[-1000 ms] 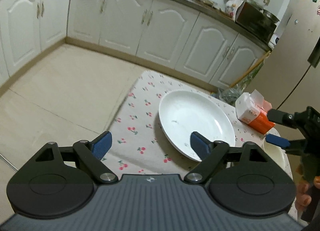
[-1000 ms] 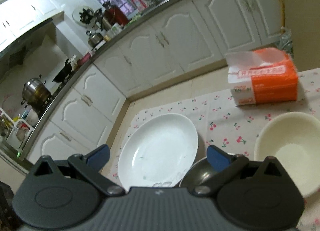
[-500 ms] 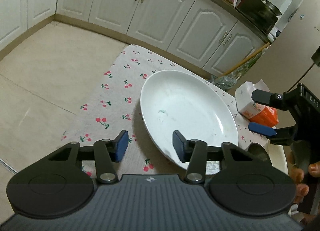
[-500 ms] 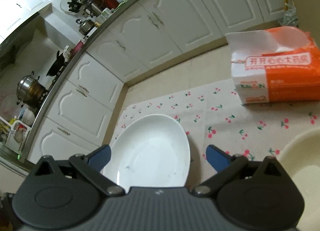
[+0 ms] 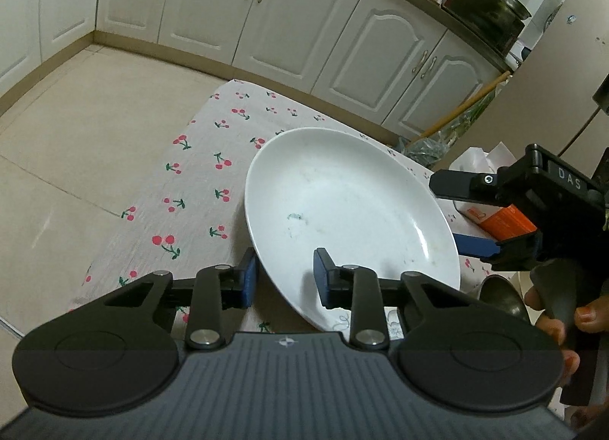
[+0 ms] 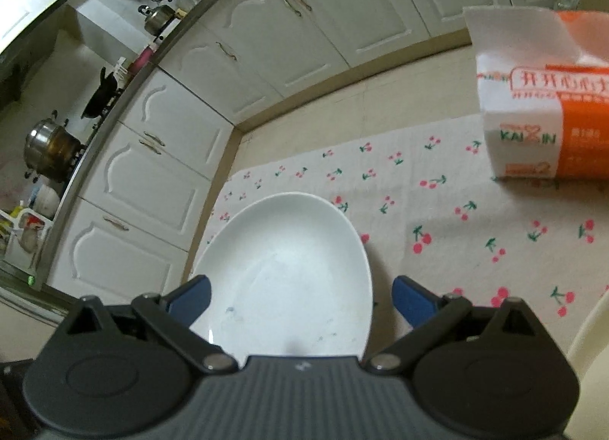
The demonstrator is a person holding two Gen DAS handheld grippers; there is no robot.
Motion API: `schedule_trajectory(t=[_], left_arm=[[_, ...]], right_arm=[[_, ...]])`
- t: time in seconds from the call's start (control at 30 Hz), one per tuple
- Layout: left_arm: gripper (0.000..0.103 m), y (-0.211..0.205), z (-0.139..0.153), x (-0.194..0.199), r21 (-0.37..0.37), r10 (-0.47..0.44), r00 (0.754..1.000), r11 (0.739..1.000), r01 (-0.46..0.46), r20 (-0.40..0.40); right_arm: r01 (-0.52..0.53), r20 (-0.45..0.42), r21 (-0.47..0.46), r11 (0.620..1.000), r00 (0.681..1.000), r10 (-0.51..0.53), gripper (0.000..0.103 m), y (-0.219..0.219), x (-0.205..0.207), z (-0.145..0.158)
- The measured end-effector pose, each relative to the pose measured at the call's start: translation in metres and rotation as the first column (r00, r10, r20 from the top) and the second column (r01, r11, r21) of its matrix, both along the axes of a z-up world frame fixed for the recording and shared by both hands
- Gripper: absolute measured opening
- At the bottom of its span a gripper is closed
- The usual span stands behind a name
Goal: Organize plates and bowls
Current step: 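Lift the white plate with the left gripper and carry it toward the plate stack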
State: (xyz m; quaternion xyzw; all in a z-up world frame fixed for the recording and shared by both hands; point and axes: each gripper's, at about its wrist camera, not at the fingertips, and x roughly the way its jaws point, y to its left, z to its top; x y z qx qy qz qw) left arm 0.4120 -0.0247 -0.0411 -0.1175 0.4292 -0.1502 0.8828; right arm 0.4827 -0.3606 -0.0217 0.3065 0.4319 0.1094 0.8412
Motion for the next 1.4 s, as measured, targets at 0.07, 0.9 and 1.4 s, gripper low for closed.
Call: schedule_trajectory(t=[0.07, 0.9, 1.4], left_arm=[[0.032, 0.001, -0.001, 0.001, 0.004, -0.001, 1.0, 1.0, 0.001, 0.008], [0.026, -0.009, 0.013, -0.031, 0.092, 0.007, 0.988, 0.995, -0.022, 0.155], [0.026, -0.001, 0.039, -0.074, 0.037, -0.007, 0.982, 0.999, 0.0, 0.19]], right_arm=[[-0.006, 0.006, 0.019, 1.0, 1.0, 0.006, 0.101, -0.001, -0.001, -0.001], [-0.092, 0.134, -0.05, 0.994, 0.986, 0.098, 0.102, 0.028, -0.021, 0.021], [-0.072, 0.224, 0.012, 0.997, 0.972, 0.068, 0.102, 0.02, -0.077, 0.042]])
